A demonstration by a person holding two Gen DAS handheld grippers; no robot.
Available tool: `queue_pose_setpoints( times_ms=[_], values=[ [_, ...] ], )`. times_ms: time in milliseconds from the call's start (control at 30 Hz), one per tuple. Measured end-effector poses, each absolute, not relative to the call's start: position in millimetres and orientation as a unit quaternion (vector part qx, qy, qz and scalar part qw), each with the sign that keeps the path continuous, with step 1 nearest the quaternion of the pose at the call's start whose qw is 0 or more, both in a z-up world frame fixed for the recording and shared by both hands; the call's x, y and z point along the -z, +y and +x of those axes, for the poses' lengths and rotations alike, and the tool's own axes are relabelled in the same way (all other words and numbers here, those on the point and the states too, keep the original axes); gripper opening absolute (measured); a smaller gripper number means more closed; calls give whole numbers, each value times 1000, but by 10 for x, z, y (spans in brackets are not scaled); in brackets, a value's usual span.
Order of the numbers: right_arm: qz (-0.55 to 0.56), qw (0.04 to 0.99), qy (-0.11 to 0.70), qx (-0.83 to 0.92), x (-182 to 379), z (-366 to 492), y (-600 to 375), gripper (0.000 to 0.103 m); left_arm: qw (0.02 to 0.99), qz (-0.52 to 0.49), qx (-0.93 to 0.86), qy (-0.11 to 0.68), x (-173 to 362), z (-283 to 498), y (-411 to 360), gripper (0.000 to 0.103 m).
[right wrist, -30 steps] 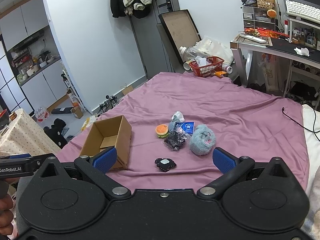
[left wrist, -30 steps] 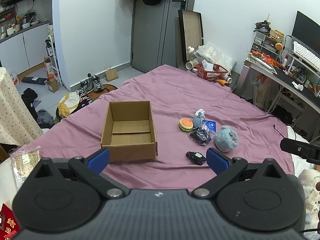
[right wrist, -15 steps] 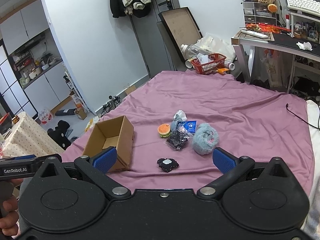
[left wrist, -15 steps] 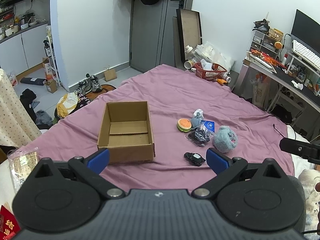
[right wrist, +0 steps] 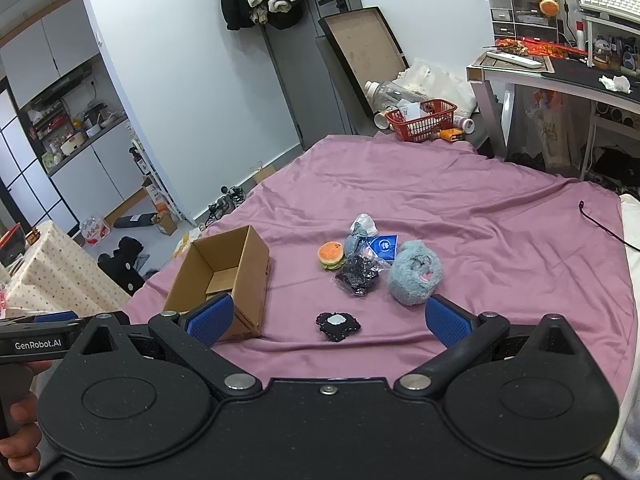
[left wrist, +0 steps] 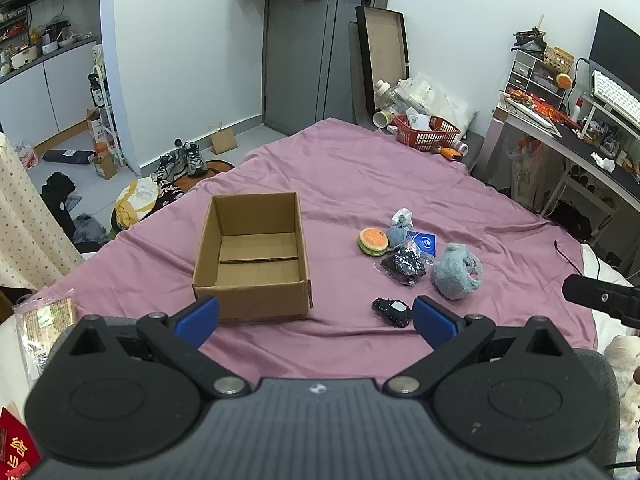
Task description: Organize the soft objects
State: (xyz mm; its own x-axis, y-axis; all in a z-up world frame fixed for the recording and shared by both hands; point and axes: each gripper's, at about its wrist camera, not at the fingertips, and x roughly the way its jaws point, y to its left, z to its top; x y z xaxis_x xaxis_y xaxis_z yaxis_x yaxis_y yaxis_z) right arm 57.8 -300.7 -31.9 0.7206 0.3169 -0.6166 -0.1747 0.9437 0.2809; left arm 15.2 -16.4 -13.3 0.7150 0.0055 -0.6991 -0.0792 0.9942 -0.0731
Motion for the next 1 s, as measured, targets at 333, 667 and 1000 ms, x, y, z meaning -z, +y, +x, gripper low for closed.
queue_pose_setpoints(
  times_ms=[333, 667, 1000],
  values=[
    [112, 923, 348, -119, 373, 626, -3119, 103, 924, -43, -25, 378, 190, 150, -179, 102],
    [130, 921, 353, -99, 509, 813, -3338, 103, 925, -40, -18, 378, 250, 321, -340, 102],
    [173, 915, 357, -69, 724, 1071, -3591, 103, 923, -34, 12, 382, 320, 653, -594, 101]
  ],
)
